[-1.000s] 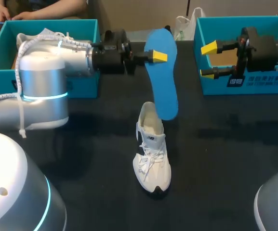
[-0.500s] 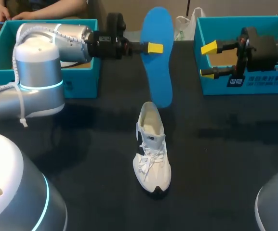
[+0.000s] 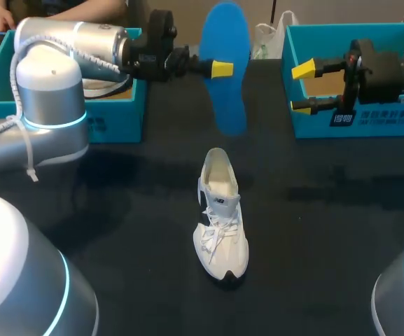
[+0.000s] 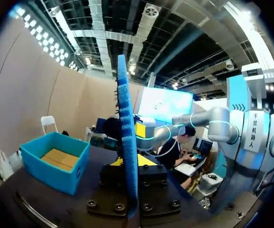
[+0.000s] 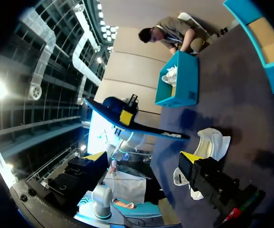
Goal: Take the shoe out of the shoebox, open the shoe tongue, remove and reinsert the insole, then place the shoe into the shoebox
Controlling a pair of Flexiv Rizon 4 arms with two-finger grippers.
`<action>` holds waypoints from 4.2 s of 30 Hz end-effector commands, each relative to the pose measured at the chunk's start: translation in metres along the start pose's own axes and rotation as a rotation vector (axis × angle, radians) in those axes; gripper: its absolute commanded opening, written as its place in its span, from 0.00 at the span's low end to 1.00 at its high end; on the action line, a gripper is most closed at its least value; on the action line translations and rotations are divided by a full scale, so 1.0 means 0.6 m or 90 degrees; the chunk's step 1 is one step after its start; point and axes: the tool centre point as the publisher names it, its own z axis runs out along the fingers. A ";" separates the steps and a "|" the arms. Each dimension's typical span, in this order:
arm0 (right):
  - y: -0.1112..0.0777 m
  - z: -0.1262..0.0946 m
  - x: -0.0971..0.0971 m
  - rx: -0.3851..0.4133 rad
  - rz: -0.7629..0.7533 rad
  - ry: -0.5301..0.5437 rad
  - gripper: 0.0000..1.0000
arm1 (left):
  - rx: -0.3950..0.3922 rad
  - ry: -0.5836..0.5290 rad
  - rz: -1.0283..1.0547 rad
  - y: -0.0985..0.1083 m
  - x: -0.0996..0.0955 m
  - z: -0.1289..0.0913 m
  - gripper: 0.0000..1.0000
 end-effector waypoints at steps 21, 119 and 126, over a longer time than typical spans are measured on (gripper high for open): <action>0.000 0.002 0.000 -0.001 0.000 0.000 1.00 | -0.128 -0.064 0.509 -0.010 -0.006 -0.007 0.00; 0.009 0.119 -0.014 0.054 0.006 0.052 0.29 | -0.119 -0.209 1.221 0.045 -0.082 0.101 0.00; 0.009 0.120 -0.016 0.053 0.008 0.054 0.18 | -0.114 -0.210 1.223 0.043 -0.082 0.100 0.00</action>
